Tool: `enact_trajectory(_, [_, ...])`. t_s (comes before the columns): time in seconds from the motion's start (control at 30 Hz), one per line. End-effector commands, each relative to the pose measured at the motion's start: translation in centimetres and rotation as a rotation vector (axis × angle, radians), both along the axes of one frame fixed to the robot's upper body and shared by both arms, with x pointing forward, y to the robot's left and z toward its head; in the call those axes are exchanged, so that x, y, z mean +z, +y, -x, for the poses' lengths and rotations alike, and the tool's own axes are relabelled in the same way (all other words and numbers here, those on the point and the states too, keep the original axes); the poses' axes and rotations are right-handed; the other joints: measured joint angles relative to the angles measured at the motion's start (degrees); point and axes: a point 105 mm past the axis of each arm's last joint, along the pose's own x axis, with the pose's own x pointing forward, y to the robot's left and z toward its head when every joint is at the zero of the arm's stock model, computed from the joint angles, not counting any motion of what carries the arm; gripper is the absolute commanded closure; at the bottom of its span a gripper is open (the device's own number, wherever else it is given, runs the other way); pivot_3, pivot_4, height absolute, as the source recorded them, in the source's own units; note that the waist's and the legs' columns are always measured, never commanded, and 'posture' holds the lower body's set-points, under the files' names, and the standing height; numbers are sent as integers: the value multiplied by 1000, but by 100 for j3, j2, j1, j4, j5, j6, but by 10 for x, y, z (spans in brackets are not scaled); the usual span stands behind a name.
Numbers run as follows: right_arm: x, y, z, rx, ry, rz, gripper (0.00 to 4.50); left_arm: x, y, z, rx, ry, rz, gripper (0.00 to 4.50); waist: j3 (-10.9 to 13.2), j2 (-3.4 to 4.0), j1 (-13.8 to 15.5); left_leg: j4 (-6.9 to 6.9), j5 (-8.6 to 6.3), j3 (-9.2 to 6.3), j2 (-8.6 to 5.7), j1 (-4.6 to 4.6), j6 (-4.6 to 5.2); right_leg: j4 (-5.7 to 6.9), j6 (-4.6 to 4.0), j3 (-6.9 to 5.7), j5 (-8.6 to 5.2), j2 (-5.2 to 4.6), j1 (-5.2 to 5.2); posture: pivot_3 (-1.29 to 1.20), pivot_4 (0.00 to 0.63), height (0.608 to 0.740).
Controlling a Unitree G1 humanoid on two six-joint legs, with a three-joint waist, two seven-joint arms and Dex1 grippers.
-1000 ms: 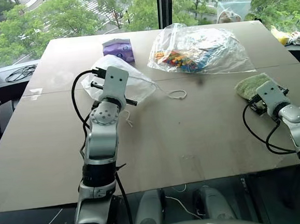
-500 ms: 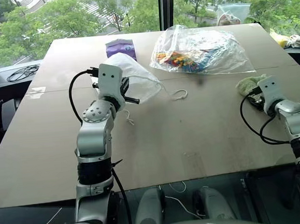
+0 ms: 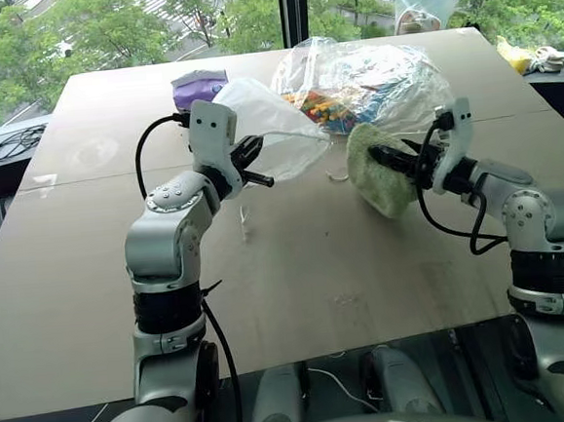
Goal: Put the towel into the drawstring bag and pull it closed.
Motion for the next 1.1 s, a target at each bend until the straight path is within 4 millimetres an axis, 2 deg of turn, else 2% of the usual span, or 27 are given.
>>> enact_trajectory(0.03, [25,25,21,114,4,-146,2307,17,-6,0,-32,-35,41,4500,0,0,5,1,0,0,-1,-13,0,-6,0,-1,0,-2,-8,0,150,740])
enact_trajectory(0.13, [30,39,27,161,61,-252,2307,19,-7,0,-49,-27,74,4500,0,0,14,14,-1,5,-13,-55,2,-6,4,-4,3,-13,-43,0,150,740])
enact_trajectory(0.23, [24,50,24,157,129,-276,2307,20,-11,4,-91,-19,108,4500,0,0,10,21,-3,9,-15,-55,7,-7,9,-2,6,-16,-43,0,150,740])
enact_trajectory(0.37, [-8,53,12,60,184,-127,2307,13,-14,11,-125,-4,80,4500,0,1,-3,27,-2,3,-14,-52,8,3,8,-4,5,-8,-44,0,150,740])
enact_trajectory(0.5, [-37,41,10,8,197,10,2307,6,-11,12,-115,7,55,4500,0,0,-9,28,-1,3,-13,-49,8,7,6,-1,4,-5,-44,0,150,740])
enact_trajectory(0.6, [-56,24,2,-70,149,149,2307,2,-9,11,-102,7,33,4500,0,0,-9,28,-2,6,-14,-51,8,4,6,4,4,-4,-45,0,150,740])
enact_trajectory(0.67, [-61,10,-7,-131,137,175,2307,-1,-10,11,-103,10,26,4500,0,0,-8,28,-2,8,-15,-51,8,3,7,6,4,-4,-46,0,150,740])
enact_trajectory(0.73, [-61,3,-9,-128,133,170,2307,-2,-10,11,-105,10,21,4500,0,0,-7,28,-2,8,-16,-50,8,4,7,7,4,-3,-46,0,150,740])
enact_trajectory(0.77, [-59,2,-6,-105,136,166,1322,-3,-11,11,-105,11,21,4500,0,0,-7,28,-1,8,-15,-50,8,5,7,6,4,-1,-46,0,150,740])
enact_trajectory(0.8, [-58,3,-3,-79,141,163,1102,-3,-10,11,-105,12,20,4500,0,0,-7,28,-2,7,-14,-49,8,5,7,6,4,1,-46,0,150,740])
enact_trajectory(0.87, [-55,6,5,-8,156,152,334,-5,-10,11,-102,12,14,4500,0,0,-9,29,-1,7,-12,-49,8,6,7,6,4,3,-46,0,150,740])
enact_trajectory(1.0, [-59,13,20,100,190,190,334,-6,-9,10,-96,12,10,4500,0,0,-7,28,-1,7,-11,-49,8,6,6,7,5,3,-47,0,150,740])
enact_trajectory(1.1, [-71,16,29,151,243,240,334,-7,-9,10,-92,11,6,4500,0,0,-3,29,-2,7,-11,-50,8,6,6,7,5,2,-46,0,150,740])
